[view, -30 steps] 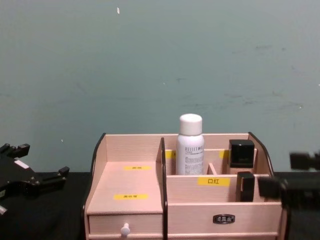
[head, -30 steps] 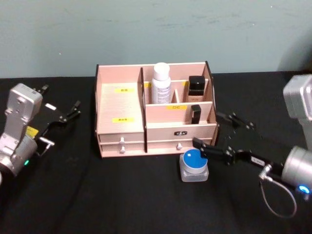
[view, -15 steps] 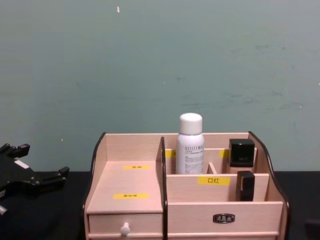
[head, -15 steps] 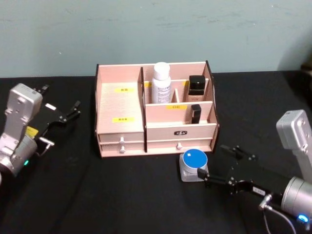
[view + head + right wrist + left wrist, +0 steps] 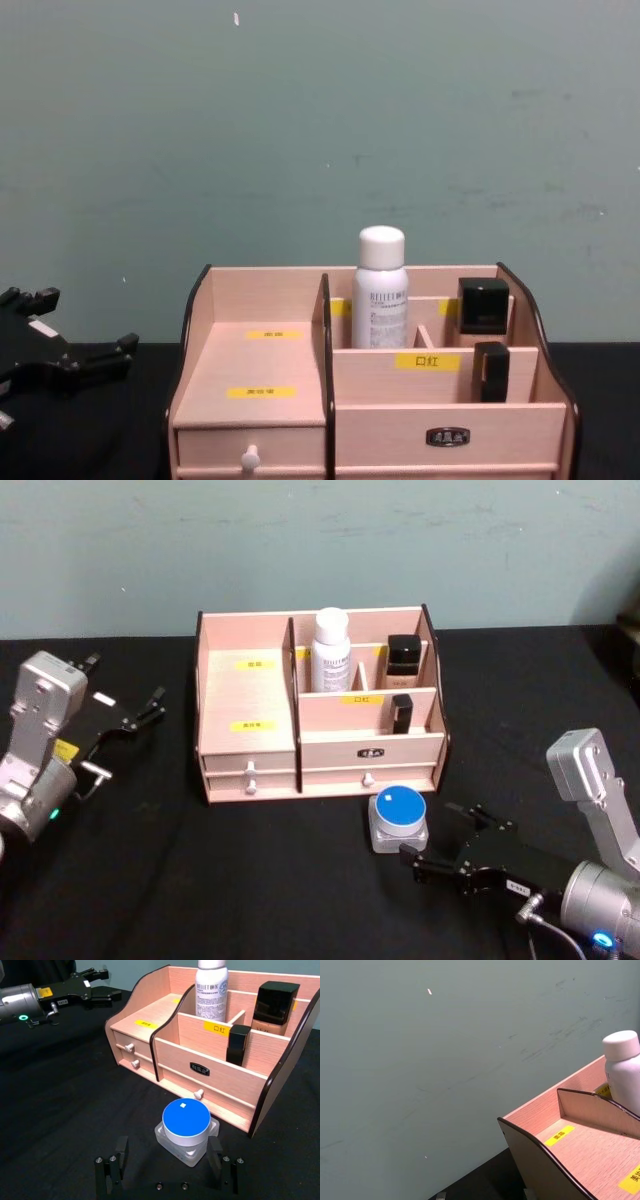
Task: Pick up the facial cleanser and watermelon frost from the table and place them into the tiered storage box.
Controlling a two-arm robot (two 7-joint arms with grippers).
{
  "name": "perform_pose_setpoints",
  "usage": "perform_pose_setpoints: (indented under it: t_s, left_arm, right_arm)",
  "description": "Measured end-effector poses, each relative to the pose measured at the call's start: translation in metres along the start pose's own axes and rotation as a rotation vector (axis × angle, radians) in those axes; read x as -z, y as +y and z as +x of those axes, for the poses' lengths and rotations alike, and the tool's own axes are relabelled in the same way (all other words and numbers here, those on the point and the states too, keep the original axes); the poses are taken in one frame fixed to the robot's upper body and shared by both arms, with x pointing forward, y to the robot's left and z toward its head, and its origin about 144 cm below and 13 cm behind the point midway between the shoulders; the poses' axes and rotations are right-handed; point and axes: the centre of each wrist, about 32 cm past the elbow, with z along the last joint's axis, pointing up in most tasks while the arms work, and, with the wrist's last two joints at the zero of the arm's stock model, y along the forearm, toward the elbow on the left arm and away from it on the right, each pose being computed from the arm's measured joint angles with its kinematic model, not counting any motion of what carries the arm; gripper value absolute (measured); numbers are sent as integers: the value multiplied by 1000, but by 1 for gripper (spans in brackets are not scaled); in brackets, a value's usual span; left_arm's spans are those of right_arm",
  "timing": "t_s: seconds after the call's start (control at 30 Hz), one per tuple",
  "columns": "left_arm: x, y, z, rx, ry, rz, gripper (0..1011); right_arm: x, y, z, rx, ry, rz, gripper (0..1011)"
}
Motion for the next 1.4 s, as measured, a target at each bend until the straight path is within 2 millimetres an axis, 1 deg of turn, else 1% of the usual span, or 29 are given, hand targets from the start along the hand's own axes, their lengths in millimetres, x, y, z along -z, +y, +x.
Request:
perform_pose_setpoints:
  t_s: [0.27,0.6,1.4]
  left_arm:
    - [0,0,0,0,0,0,1002]
    - [0,0,0,0,0,0,1001]
    - [0,0,0,0,0,0,1001]
  right_arm:
    - [3,11,2,10,-2,-6,1000]
    - [2,26,6,27,-40,-15,1000]
    - [-2,49,18,31,-67,-5,1000]
